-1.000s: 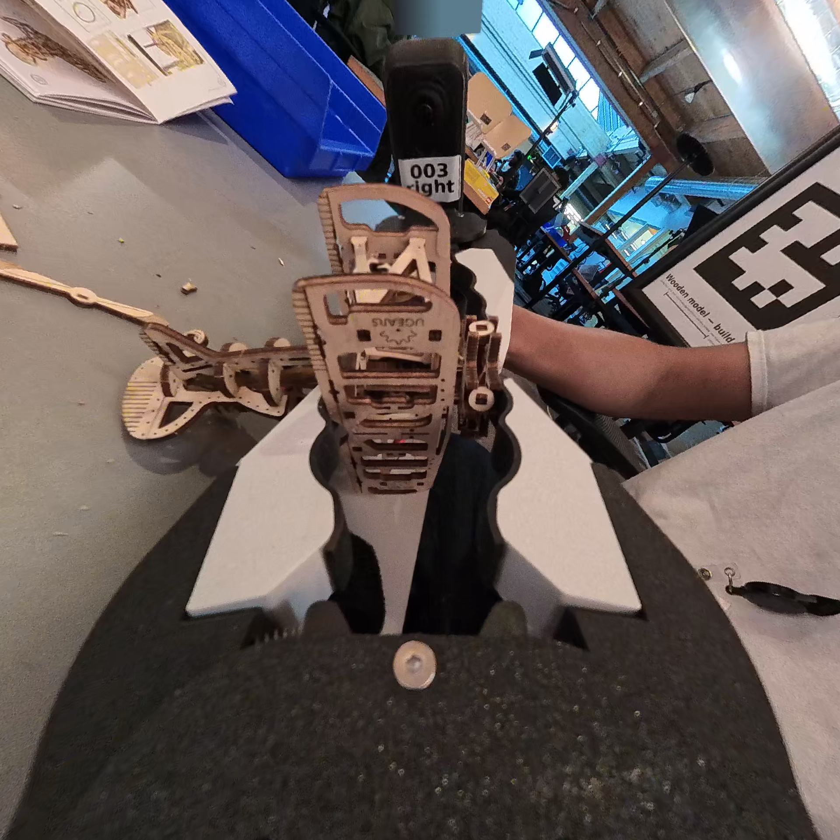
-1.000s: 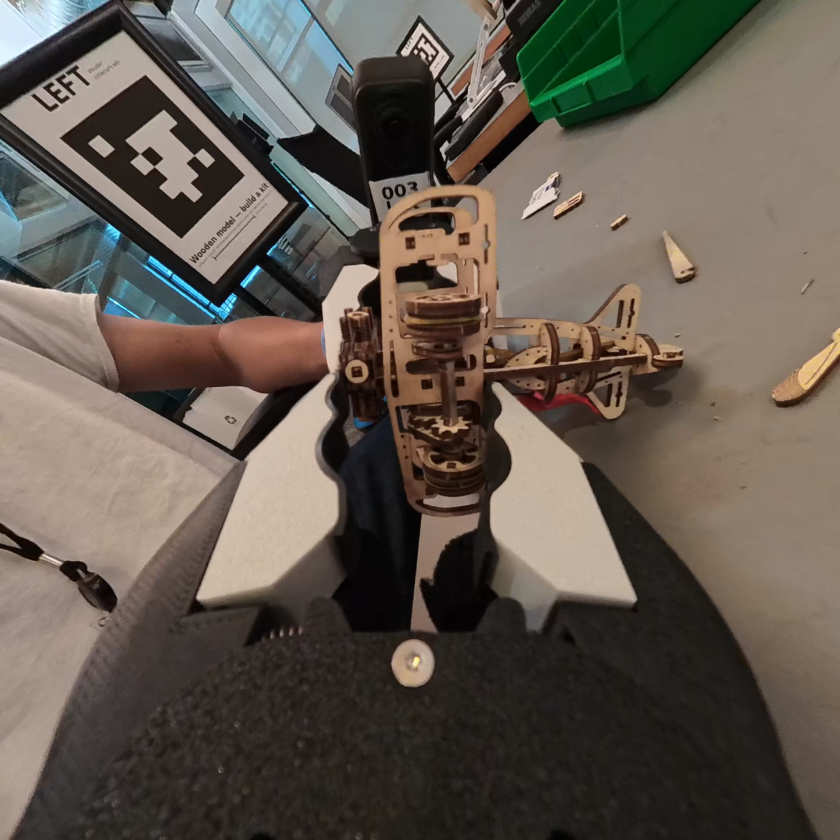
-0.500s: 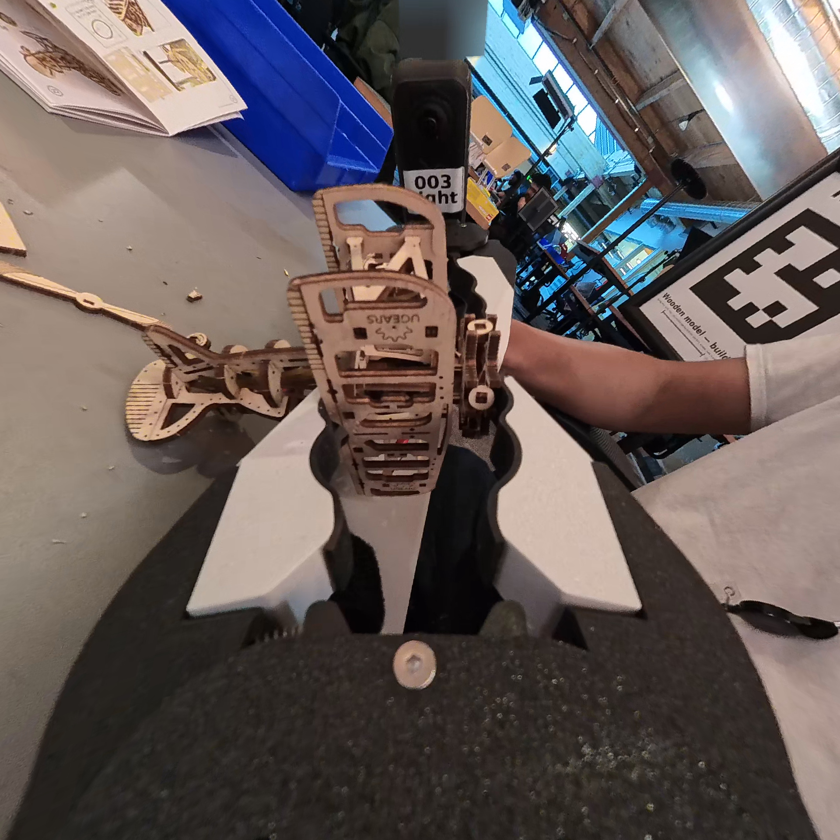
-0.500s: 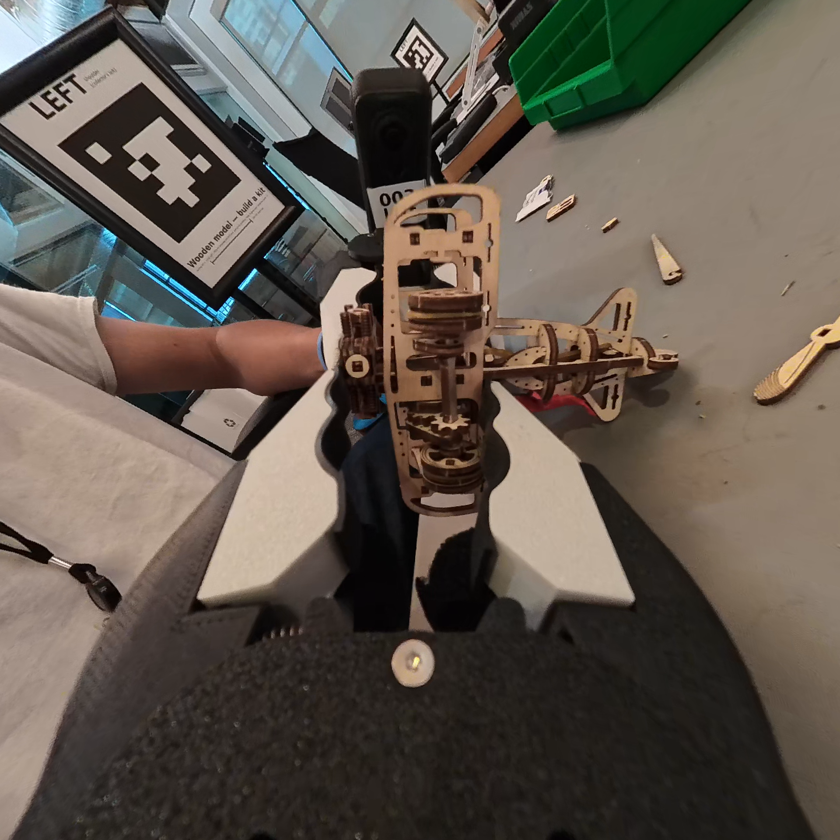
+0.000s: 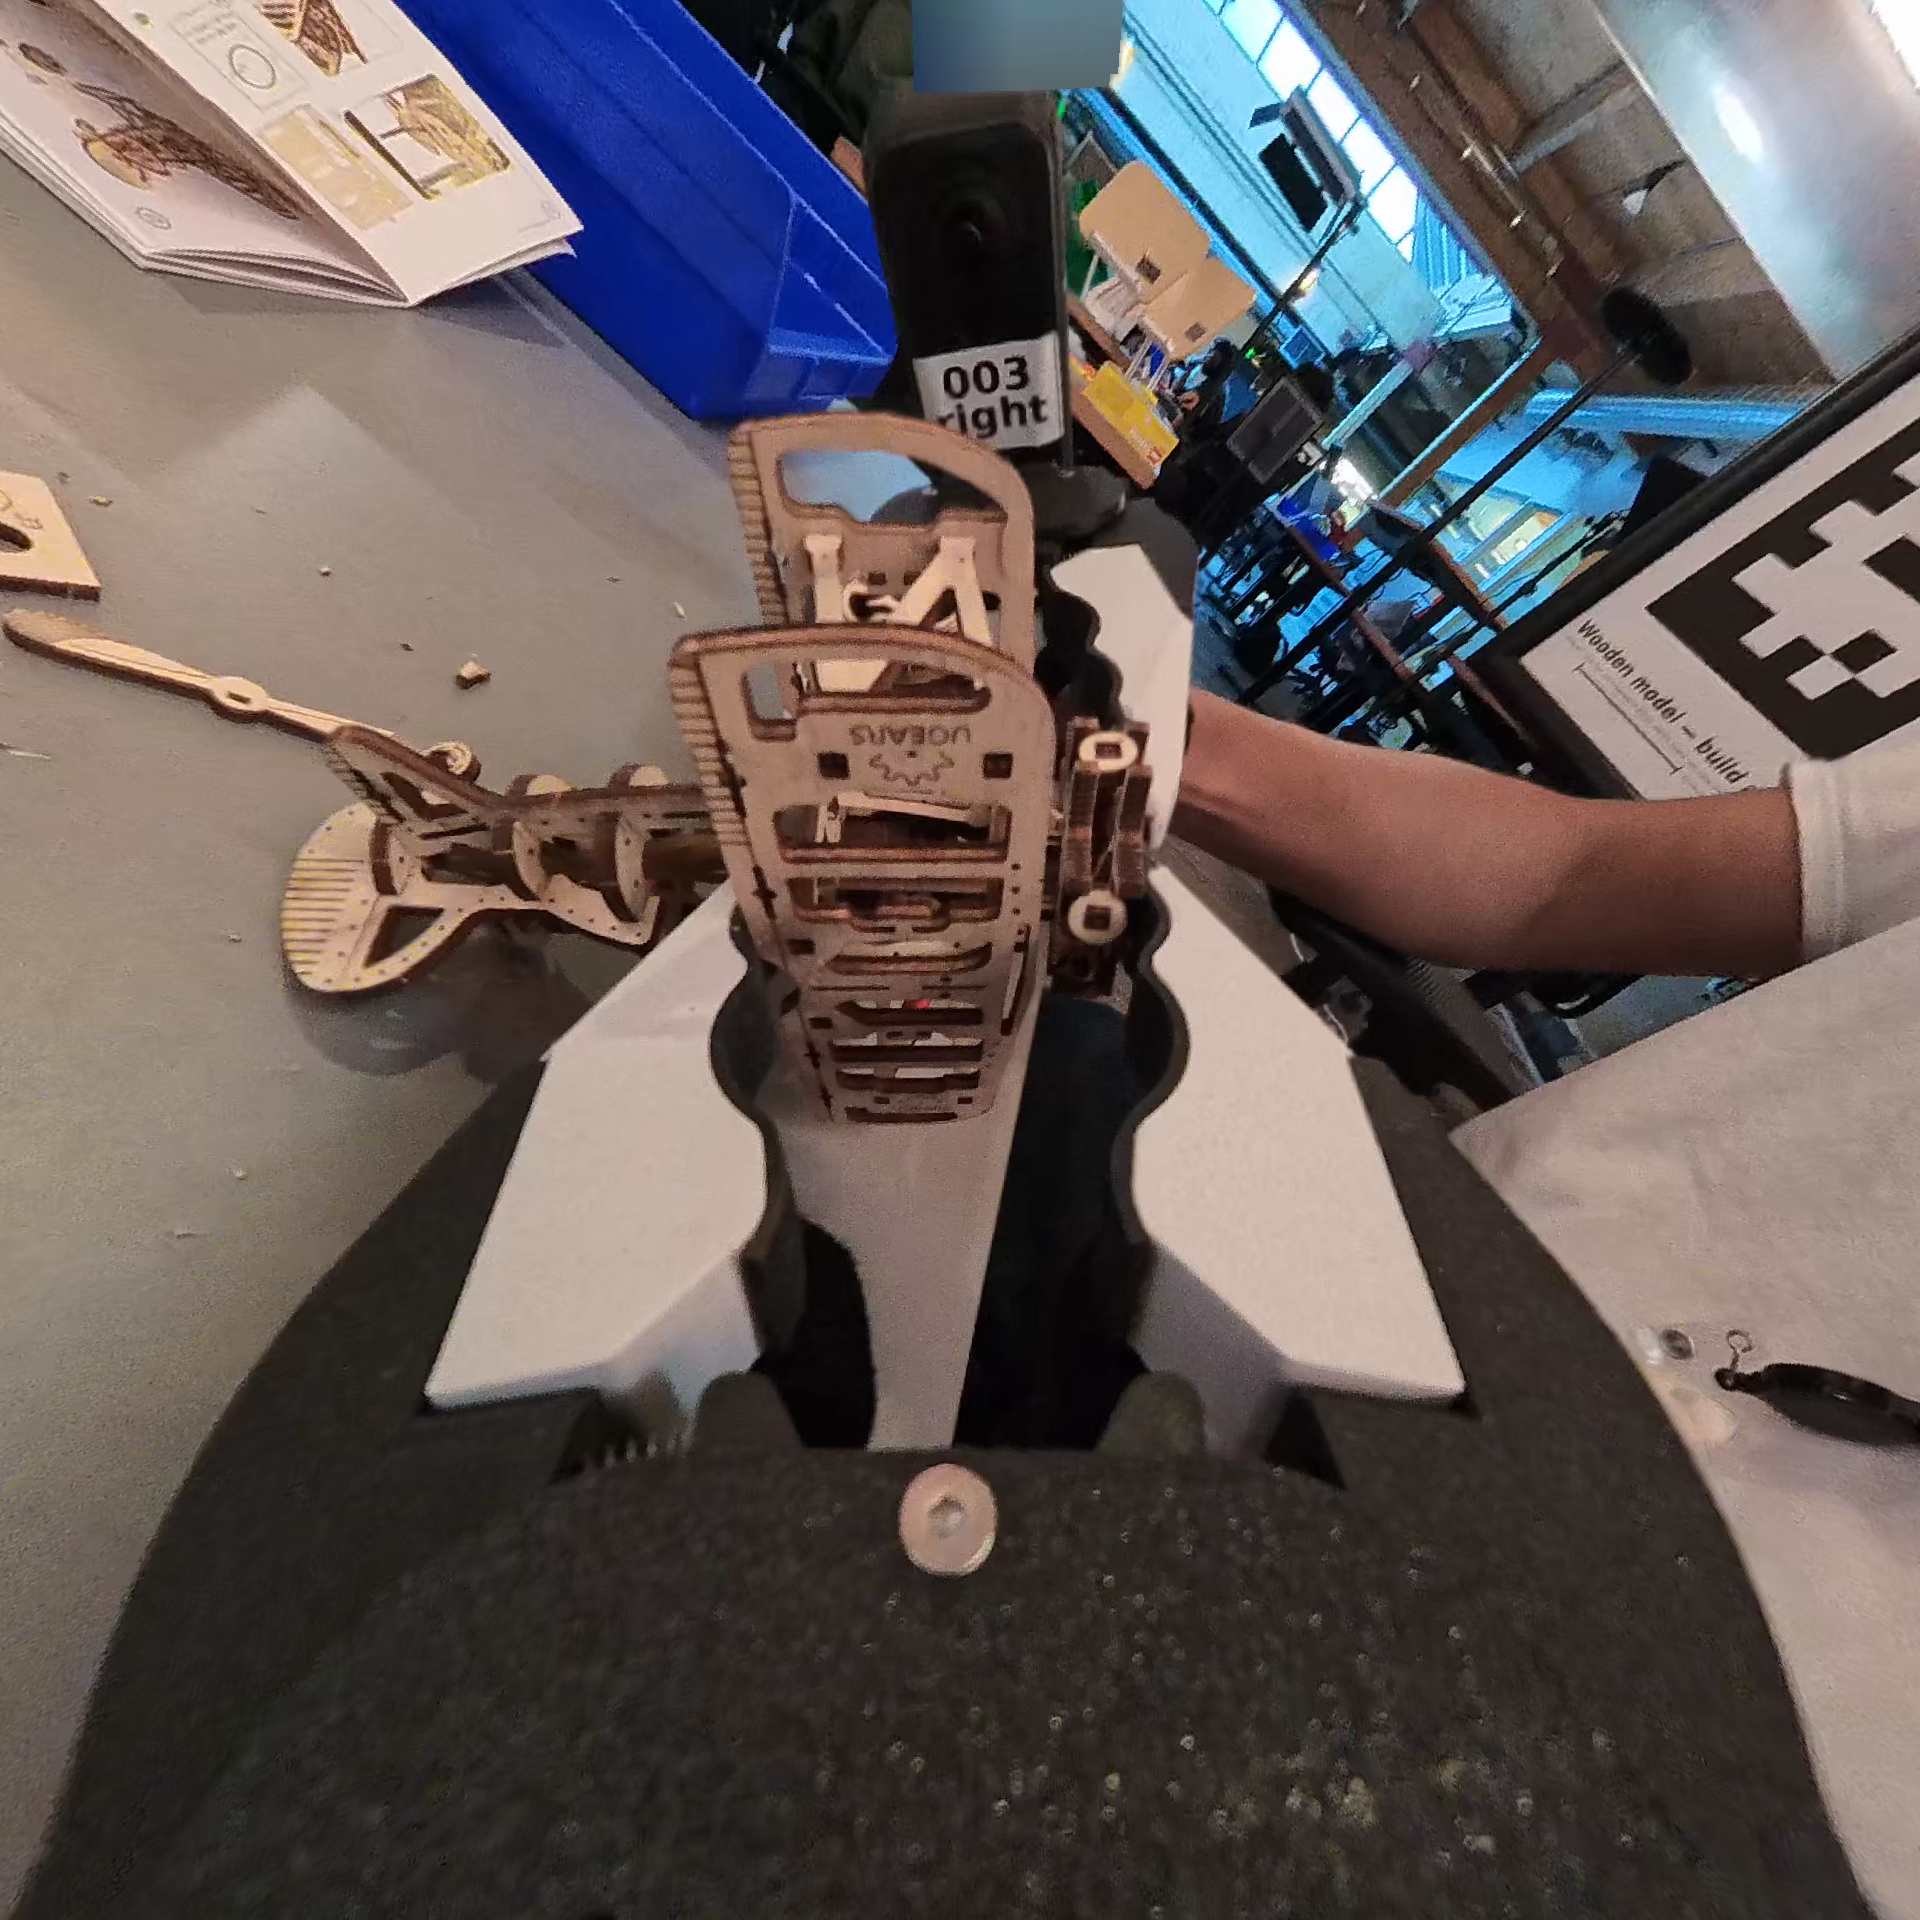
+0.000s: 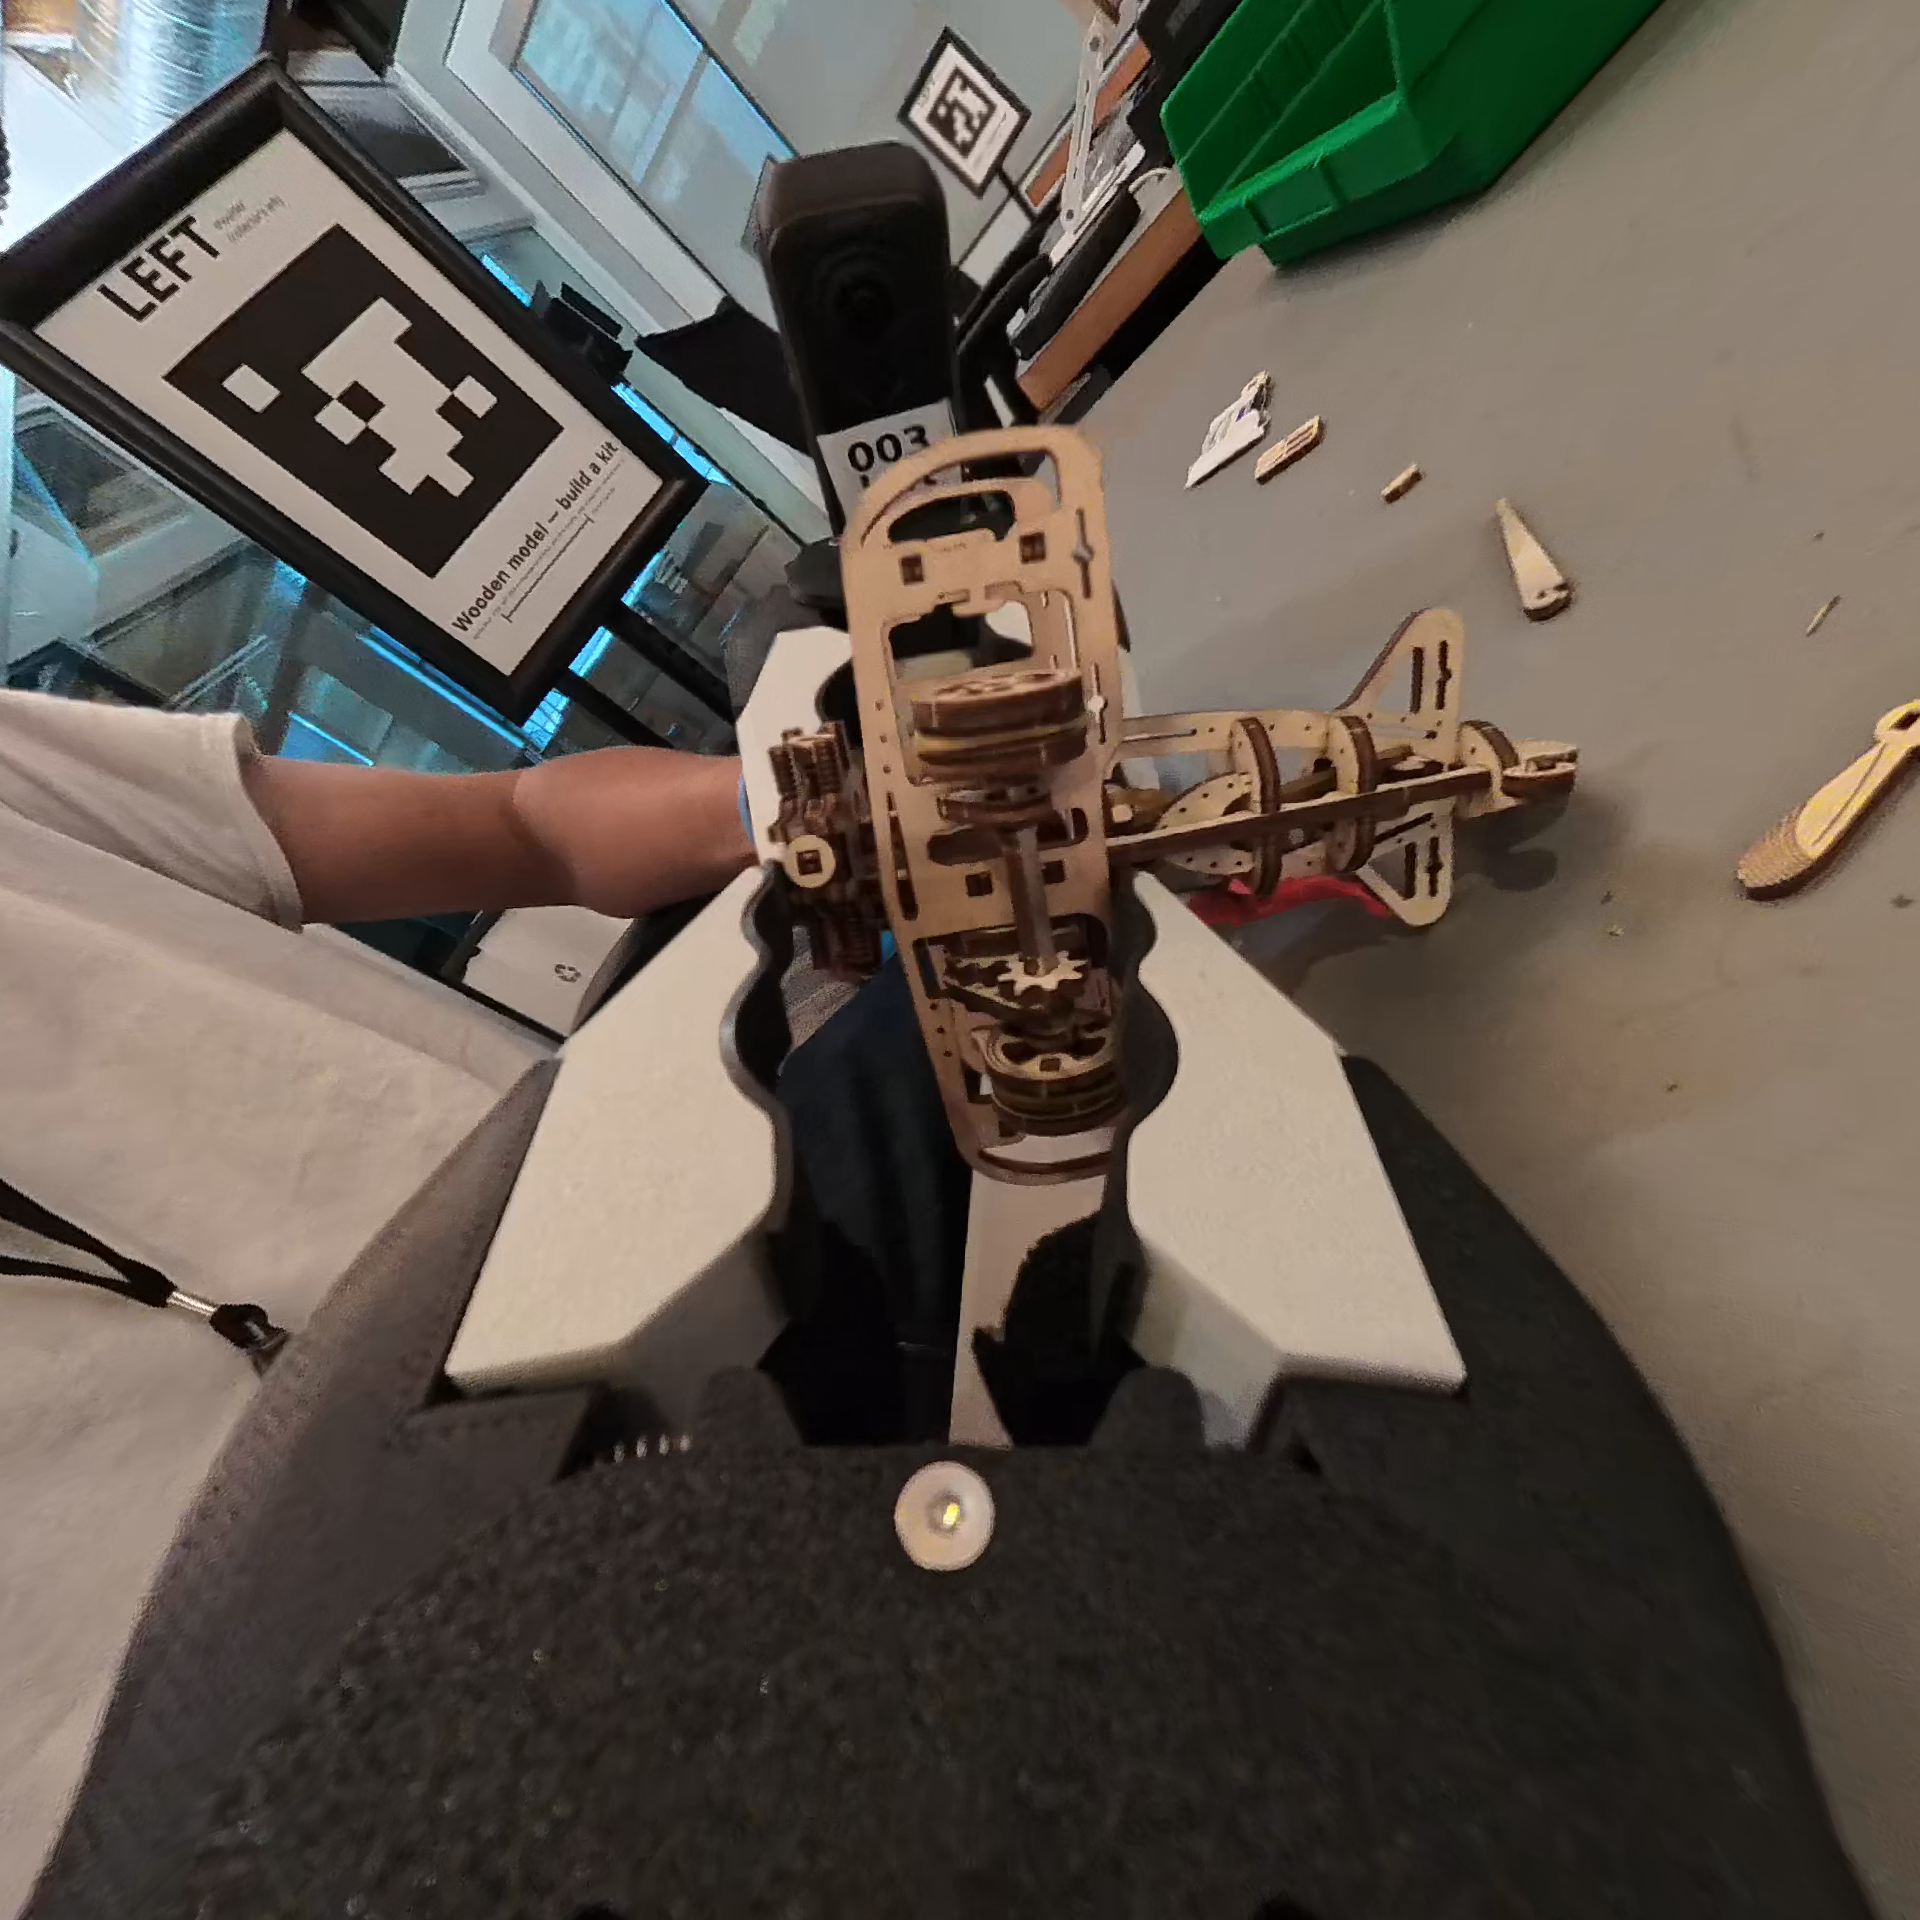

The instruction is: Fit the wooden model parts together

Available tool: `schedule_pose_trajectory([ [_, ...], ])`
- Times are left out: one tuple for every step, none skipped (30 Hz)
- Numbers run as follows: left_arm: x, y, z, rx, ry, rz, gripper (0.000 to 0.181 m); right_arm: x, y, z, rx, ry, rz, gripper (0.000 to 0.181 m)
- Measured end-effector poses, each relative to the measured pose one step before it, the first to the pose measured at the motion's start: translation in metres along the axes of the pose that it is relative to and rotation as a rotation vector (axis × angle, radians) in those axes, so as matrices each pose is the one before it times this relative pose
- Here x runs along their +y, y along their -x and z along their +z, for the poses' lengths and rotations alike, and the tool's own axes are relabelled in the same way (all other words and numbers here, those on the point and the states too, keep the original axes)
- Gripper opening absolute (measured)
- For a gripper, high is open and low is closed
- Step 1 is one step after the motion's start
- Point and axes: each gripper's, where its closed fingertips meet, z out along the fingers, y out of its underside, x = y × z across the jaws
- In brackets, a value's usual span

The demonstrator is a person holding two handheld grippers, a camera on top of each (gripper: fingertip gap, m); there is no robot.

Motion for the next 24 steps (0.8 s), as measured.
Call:
schedule_pose_trajectory([
  [0.00004, 0.00016, 0.00033, -0.002, -0.0008, -0.0001, 0.064, 0.0001, 0.00021, -0.00022, -0.0038, -0.0035, -0.0039, 0.062],
  [0.00056, -0.00006, 0.00026, 0.0002, 0.0033, 0.0008, 0.064, 0.00049, 0.00033, -0.00005, 0.0011, -0.0013, -0.0059, 0.062],
  [-0.0001, 0.00023, 0.00005, -0.0017, -0.0007, -0.0001, 0.064, -0.00066, 0.0, -0.00016, 0.0018, -0.0035, -0.0015, 0.063],
  [-0.00039, 0.00044, 0.00018, -0.0015, -0.002, -0.0031, 0.064, -0.00117, 0.00019, -0.00009, 0.0003, -0.0076, -0.0004, 0.064],
  [-0.00032, 0.00069, -0.0002, -0.0019, -0.001, -0.0049, 0.064, -0.00137, -0.00003, 0.00026, 0.0023, -0.0091, -0.0019, 0.065],
  [-0.00024, 0.00081, -0.00013, -0.0035, -0.0014, -0.004, 0.063, -0.00085, -0.00029, 0.00029, 0.0038, -0.0071, -0.0023, 0.066],
  [-0.00031, 0.00057, -0.00004, -0.0037, -0.0021, -0.0002, 0.063, -0.00061, 0.00054, 0.0004, -0.0016, -0.0042, -0.0035, 0.069],
  [-0.00025, 0.00021, -0.00002, -0.0023, -0.0017, 0.0, 0.063, -0.00037, -0.00132, 0.00031, 0.0108, -0.0024, -0.001, 0.069],
  [-0.00048, 0.00032, -0.00006, -0.0018, -0.0029, -0.0013, 0.063, 0.00089, -0.00228, 0.00102, 0.0151, 0.0055, 0.0039, 0.068],
  [-0.00017, 0.00016, -0.00006, -0.0011, -0.0017, -0.0016, 0.063, 0.00061, -0.00039, 0.00119, 0.0027, 0.0048, 0.0023, 0.069],
  [-0.00027, 0.00008, -0.00016, -0.0004, -0.0018, -0.0009, 0.063, -0.00112, -0.00021, 0.00036, 0.0003, -0.006, -0.0044, 0.069],
  [-0.0004, 0.00031, -0.00033, -0.0014, -0.0036, -0.0009, 0.063, -0.00068, -0.00033, 0.00015, 0.0015, -0.0034, 0.0012, 0.067],
  [-0.00026, -0.00037, -0.00035, 0.0017, -0.002, 0.0011, 0.064, 0.00026, -0.00043, -0.0002, 0.0026, 0.0023, -0.008, 0.062],
  [0.00111, -0.00059, 0.00054, -0.0005, 0.0053, 0.0048, 0.065, 0.00087, -0.00021, -0.00051, 0.002, 0.0099, -0.0185, 0.06],
  [0.00096, -0.00067, 0.00071, -0.0005, 0.0042, 0.0042, 0.067, 0.00138, 0.0002, -0.00051, 0.0006, 0.0106, -0.0096, 0.059],
  [0.00098, -0.00084, 0.0003, 0.0031, 0.0053, 0.0008, 0.068, 0.00149, 0.00026, -0.00006, -0.0019, 0.0094, -0.0021, 0.058],
  [0.00034, -0.00049, -0.00002, 0.0001, 0.0014, 0.0077, 0.069, 0.00084, 0.00055, 0.00017, -0.0001, 0.0054, -0.0095, 0.058],
  [0.00034, -0.0009, -0.00022, 0.0059, 0.0021, 0.0018, 0.07, 0.00093, 0.00039, 0.00012, -0.0005, 0.0073, -0.0063, 0.058],
  [-0.00001, -0.00077, -0.00035, 0.0083, 0.0004, 0.0008, 0.07, 0.00066, 0.00025, 0.00046, -0.0002, 0.0059, -0.003, 0.058],
  [-0.00025, -0.00148, -0.00076, 0.0167, -0.0001, -0.0063, 0.071, 0.00051, 0.00082, 0.00051, -0.003, 0.0056, -0.0054, 0.057],
  [0.00002, -0.00234, -0.0014, 0.0279, 0.0026, -0.0125, 0.072, -0.0002, 0.00129, 0.00009, -0.0101, -0.0003, 0.0048, 0.056],
  [-0.00001, -0.00132, -0.00141, 0.0196, 0.0026, -0.0097, 0.073, -0.00042, 0.00053, 0.00055, -0.0061, -0.0024, 0.0128, 0.056],
  [0.0004, 0.0001, -0.00091, -0.0012, 0.0043, 0.0052, 0.072, 0.00014, 0.00025, 0.00081, 0.001, 0.0018, -0.0034, 0.056],
  [0.0006, 0.00012, -0.00071, -0.0023, 0.0029, 0.008, 0.071, 0.00021, 0.00027, 0.00059, -0.0004, 0.0017, -0.0024, 0.057],
])
